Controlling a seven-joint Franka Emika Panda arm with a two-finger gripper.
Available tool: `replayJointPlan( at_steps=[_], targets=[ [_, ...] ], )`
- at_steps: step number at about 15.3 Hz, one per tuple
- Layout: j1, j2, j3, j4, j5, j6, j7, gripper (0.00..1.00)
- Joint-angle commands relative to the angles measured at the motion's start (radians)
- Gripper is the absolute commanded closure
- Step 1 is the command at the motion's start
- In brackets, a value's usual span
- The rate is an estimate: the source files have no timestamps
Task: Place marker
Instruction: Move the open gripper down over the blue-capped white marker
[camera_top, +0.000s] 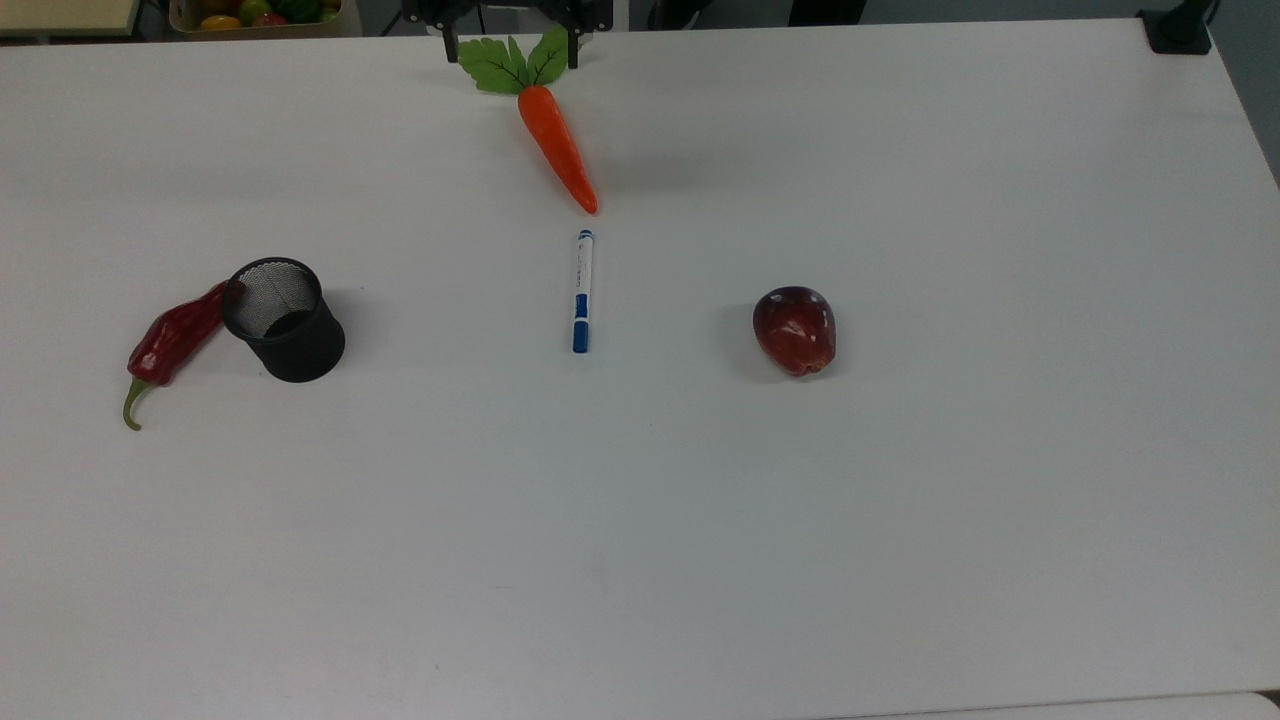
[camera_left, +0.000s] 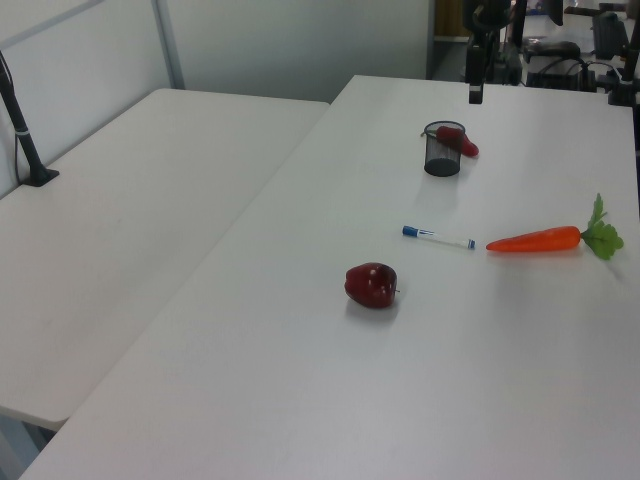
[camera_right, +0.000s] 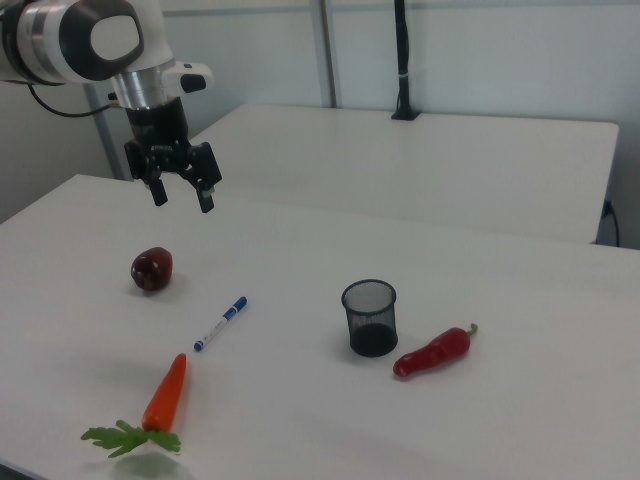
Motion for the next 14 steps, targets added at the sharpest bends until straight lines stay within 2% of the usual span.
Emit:
replayJointPlan(
  at_steps=[1, 6, 8, 11, 14],
  targets=[
    [-0.014, -0.009, 0.000, -0.008, 0.013, -0.001, -0.016, 0.00],
    [-0.012, 0.007, 0.000, -0.008, 0.016, 0.006, -0.006, 0.00],
    [-0.012, 0.020, 0.000, -0.010, 0.030, 0.050, 0.060, 0.00],
    [-0.012, 0.072, 0.000, -0.010, 0.030, 0.123, 0.165, 0.00],
    [-0.014, 0.132, 0.000, -0.019, 0.023, 0.191, 0.166, 0.00]
  ],
)
